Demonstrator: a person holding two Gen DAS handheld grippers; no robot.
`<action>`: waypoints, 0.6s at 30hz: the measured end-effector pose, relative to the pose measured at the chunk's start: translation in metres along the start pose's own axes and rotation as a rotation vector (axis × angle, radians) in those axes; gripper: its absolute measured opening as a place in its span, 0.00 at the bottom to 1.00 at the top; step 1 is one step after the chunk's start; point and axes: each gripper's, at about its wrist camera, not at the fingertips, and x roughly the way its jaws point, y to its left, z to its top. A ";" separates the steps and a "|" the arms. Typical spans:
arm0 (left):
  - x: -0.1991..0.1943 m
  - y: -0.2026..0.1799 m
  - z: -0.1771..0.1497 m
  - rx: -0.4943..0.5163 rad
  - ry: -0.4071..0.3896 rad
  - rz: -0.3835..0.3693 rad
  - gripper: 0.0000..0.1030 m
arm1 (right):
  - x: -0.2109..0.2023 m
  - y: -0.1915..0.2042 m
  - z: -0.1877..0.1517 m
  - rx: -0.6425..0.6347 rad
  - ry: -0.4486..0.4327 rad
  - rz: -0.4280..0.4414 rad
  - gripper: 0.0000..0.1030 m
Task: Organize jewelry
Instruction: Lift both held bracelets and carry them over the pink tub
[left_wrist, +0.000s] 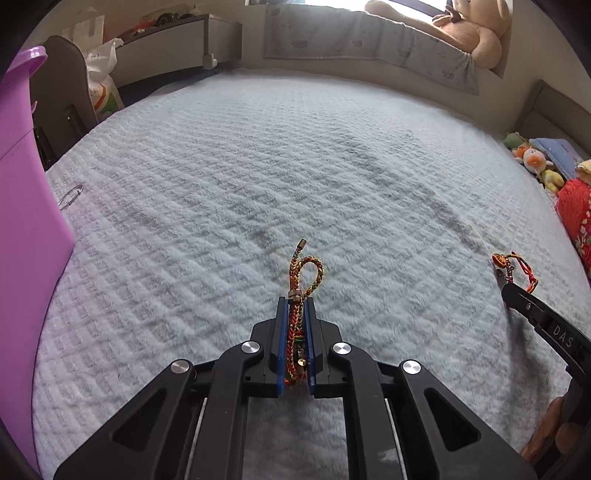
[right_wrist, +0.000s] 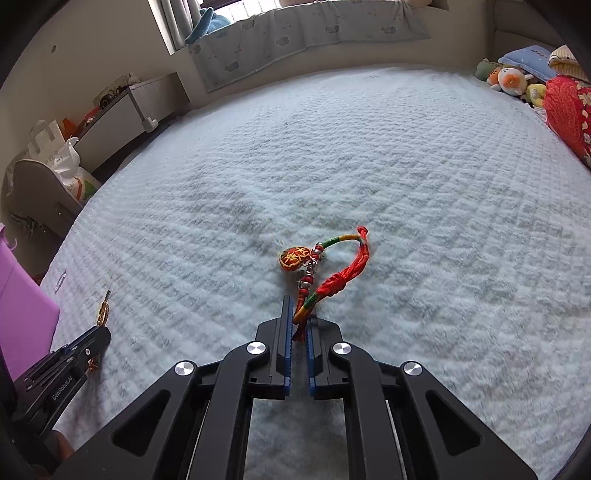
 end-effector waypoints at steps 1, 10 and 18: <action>-0.005 -0.001 -0.004 0.002 0.003 -0.002 0.08 | -0.006 -0.001 -0.005 0.001 0.006 -0.004 0.06; -0.059 -0.008 -0.055 0.051 0.068 -0.056 0.08 | -0.070 -0.001 -0.048 0.012 0.045 0.004 0.06; -0.141 0.003 -0.068 0.055 0.043 -0.128 0.08 | -0.132 0.035 -0.070 -0.047 0.035 0.042 0.06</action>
